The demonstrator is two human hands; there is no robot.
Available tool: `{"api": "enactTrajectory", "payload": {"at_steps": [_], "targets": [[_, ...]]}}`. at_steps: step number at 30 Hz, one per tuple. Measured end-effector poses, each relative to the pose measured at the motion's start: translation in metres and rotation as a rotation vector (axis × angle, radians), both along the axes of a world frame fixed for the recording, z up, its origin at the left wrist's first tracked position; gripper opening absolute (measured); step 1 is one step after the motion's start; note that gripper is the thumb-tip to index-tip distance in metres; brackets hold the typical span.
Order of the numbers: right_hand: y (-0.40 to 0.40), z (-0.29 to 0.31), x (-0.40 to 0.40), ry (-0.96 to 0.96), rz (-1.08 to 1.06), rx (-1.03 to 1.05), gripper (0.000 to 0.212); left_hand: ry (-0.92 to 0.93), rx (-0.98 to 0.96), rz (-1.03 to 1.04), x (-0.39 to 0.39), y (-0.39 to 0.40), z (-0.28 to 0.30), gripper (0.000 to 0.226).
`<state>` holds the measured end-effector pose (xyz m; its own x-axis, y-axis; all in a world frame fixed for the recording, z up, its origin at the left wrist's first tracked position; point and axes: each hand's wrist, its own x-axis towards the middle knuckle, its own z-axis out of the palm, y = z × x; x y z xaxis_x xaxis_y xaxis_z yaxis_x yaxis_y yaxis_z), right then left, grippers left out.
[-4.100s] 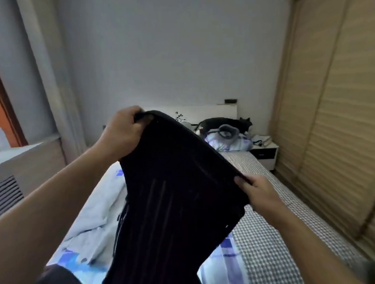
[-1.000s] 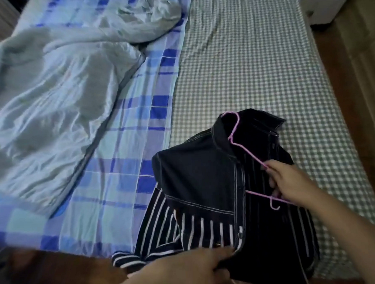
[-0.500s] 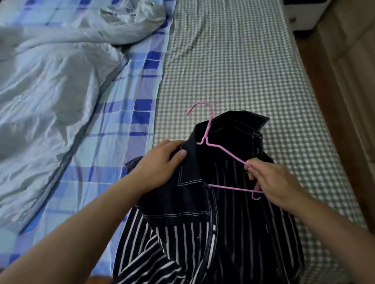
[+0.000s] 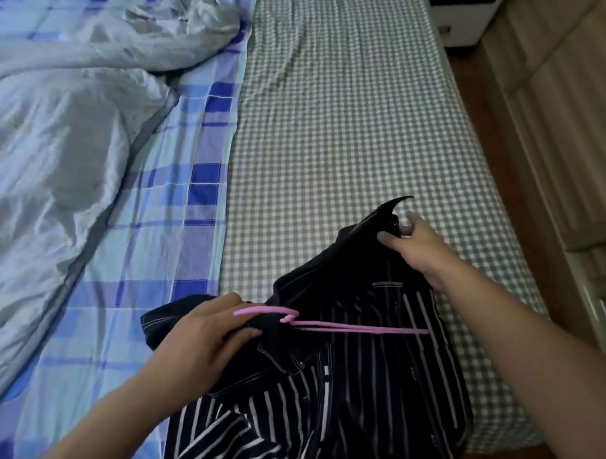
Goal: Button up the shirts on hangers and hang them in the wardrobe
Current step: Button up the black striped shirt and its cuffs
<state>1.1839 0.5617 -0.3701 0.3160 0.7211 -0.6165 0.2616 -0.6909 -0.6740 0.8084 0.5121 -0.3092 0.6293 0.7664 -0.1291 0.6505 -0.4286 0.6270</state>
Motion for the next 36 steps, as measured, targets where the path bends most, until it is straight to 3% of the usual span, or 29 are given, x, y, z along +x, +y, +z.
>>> {"api": "enactTrajectory", "payload": {"at_steps": [3,4,6,11,13,15,17,20,21,23,25,26,27,28,30,31,34,36], "targets": [[0.001,0.007,0.001,0.054,-0.071,0.148,0.027,0.024,0.048,0.031,-0.01,0.003,0.008,0.039],[0.0,0.014,0.004,0.027,-0.082,0.189,0.017,0.035,0.08,0.084,-0.016,0.009,0.009,0.044],[0.0,0.039,0.014,-0.076,-0.1,0.287,0.019,0.074,0.161,0.197,-0.024,0.029,0.014,0.046],[-0.02,0.115,0.014,-0.476,0.014,0.481,0.03,0.224,0.36,0.363,0.005,0.088,0.04,0.025],[-0.039,0.135,0.006,-0.366,-0.122,0.535,0.04,0.221,0.392,0.39,0.021,0.093,0.049,0.024],[-0.059,0.145,-0.018,0.014,-0.386,0.527,0.042,0.193,0.415,0.424,0.031,0.088,0.05,0.023],[-0.085,0.134,-0.051,0.251,-0.477,0.314,0.036,0.147,0.403,0.519,0.039,0.078,0.045,0.022],[-0.123,0.093,-0.089,0.259,0.011,-0.169,0.032,0.05,0.355,0.64,0.046,0.06,0.038,0.016],[-0.131,0.08,-0.087,0.165,0.16,-0.22,0.033,0.003,0.339,0.646,0.047,0.054,0.037,0.013],[-0.131,0.077,-0.07,-0.209,0.182,-0.066,0.04,-0.058,0.31,0.612,0.046,0.045,0.034,0.01],[-0.117,0.094,-0.046,-0.569,0.057,0.292,0.039,-0.072,0.301,0.552,0.044,0.039,0.031,0.013],[-0.107,0.107,-0.038,-0.649,0.034,0.466,0.032,-0.081,0.299,0.533,0.043,0.037,0.031,0.014],[-0.096,0.117,-0.032,-0.679,0.098,0.569,0.022,-0.099,0.297,0.528,0.042,0.035,0.031,0.016],[-0.083,0.119,-0.029,-0.682,0.226,0.579,0.027,-0.125,0.3,0.534,0.043,0.032,0.032,0.018],[-0.063,0.116,-0.033,-0.714,0.527,0.463,0.055,-0.175,0.313,0.552,0.046,0.028,0.036,0.02],[-0.058,0.108,-0.037,-0.775,0.626,0.448,0.06,-0.189,0.324,0.552,0.048,0.026,0.04,0.02],[-0.047,0.1,-0.043,-0.932,0.687,0.507,0.025,-0.165,0.355,0.528,0.047,0.024,0.054,0.022],[-0.046,0.111,-0.047,-0.786,0.671,0.47,0.021,-0.146,0.374,0.507,0.044,0.022,0.064,0.024]]}}
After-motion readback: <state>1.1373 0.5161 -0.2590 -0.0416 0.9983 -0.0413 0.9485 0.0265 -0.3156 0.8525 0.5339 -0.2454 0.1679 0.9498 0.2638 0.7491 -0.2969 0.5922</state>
